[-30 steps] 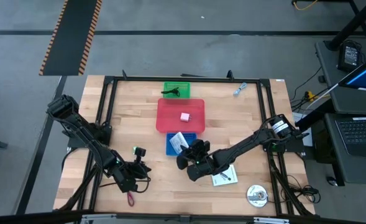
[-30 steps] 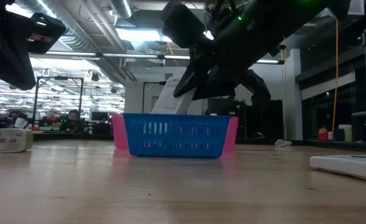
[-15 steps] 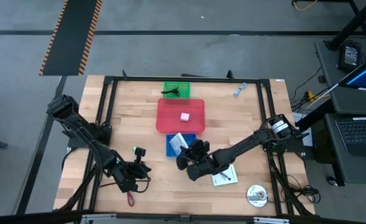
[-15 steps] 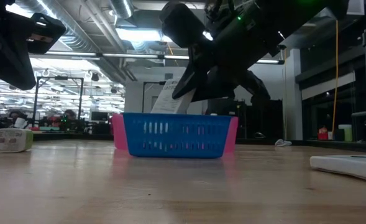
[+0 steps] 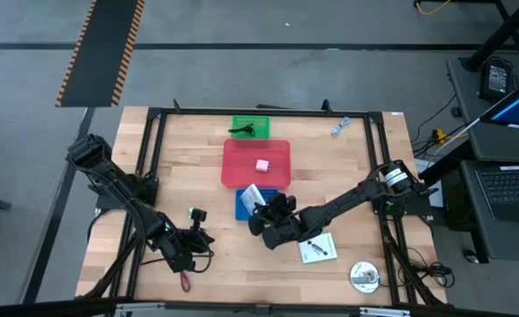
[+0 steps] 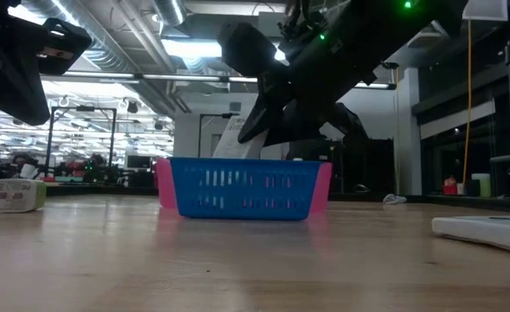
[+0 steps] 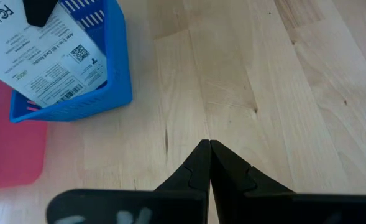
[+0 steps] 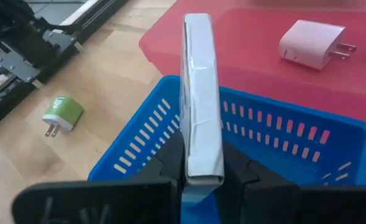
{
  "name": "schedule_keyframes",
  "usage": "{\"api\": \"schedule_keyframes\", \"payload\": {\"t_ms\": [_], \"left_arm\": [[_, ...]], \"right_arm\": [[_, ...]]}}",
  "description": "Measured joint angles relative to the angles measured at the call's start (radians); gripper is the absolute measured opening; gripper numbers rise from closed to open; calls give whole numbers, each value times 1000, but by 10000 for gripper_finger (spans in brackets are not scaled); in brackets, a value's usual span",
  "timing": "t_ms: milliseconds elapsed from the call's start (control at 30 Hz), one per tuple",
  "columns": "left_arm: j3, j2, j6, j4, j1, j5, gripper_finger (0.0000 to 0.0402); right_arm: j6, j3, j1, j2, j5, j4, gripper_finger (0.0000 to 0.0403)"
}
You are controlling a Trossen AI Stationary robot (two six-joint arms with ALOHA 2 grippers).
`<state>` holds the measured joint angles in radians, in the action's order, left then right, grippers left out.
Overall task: Pick and place items into bin
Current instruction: Put the left white card reader box into the blue bin
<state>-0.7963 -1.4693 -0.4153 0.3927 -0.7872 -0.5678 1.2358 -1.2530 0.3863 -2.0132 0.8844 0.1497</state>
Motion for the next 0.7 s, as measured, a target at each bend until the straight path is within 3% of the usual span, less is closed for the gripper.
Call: {"api": "schedule_keyframes", "payload": {"t_ms": [267, 700], "left_arm": [[0, 0, 0, 0, 0, 0, 3], [0, 0, 0, 0, 0, 5, 3]], "right_arm": [[-13, 0, -3, 0, -13, 0, 56], [-9, 0, -11, 0, -23, -11, 139]]}}
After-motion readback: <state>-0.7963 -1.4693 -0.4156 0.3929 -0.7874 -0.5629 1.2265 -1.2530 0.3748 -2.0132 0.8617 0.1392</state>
